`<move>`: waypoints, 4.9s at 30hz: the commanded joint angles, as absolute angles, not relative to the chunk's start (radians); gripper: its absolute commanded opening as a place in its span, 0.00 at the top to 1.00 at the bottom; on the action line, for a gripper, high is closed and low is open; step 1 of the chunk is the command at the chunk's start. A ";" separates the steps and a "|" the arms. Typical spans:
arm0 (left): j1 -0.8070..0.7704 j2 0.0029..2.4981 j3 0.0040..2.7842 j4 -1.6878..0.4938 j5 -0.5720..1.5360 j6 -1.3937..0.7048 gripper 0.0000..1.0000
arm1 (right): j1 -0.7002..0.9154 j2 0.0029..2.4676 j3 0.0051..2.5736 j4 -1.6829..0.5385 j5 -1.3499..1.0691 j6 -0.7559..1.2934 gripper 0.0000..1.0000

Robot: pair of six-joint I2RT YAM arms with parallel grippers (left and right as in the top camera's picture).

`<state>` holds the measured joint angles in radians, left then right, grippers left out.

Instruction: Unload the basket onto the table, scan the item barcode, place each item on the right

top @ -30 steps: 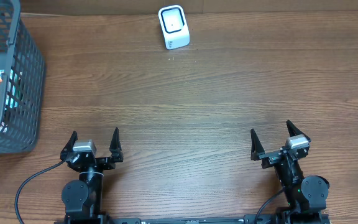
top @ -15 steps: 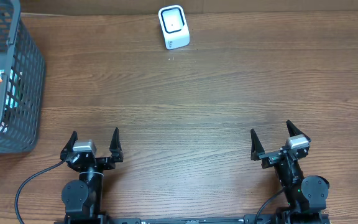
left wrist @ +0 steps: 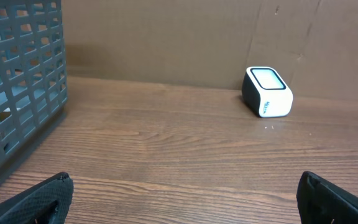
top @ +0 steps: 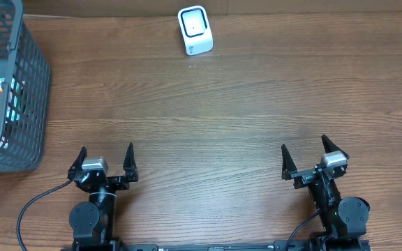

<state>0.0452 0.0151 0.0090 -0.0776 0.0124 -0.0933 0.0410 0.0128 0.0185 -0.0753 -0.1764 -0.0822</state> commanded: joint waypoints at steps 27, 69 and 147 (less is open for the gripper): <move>0.039 0.004 0.005 -0.078 0.019 -0.071 0.00 | 0.044 0.003 0.008 -0.068 -0.176 -0.087 0.00; 0.039 0.384 1.132 -0.506 0.204 0.112 0.00 | 0.044 0.003 0.008 -0.068 -0.176 -0.087 0.00; 0.734 2.265 2.155 -1.212 0.239 0.200 0.00 | 0.044 0.003 0.008 -0.068 -0.176 -0.087 0.00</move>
<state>0.7521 2.2173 2.1483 -1.2060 0.2161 0.1619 0.0410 0.0128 0.0185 -0.0723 -0.1764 -0.0822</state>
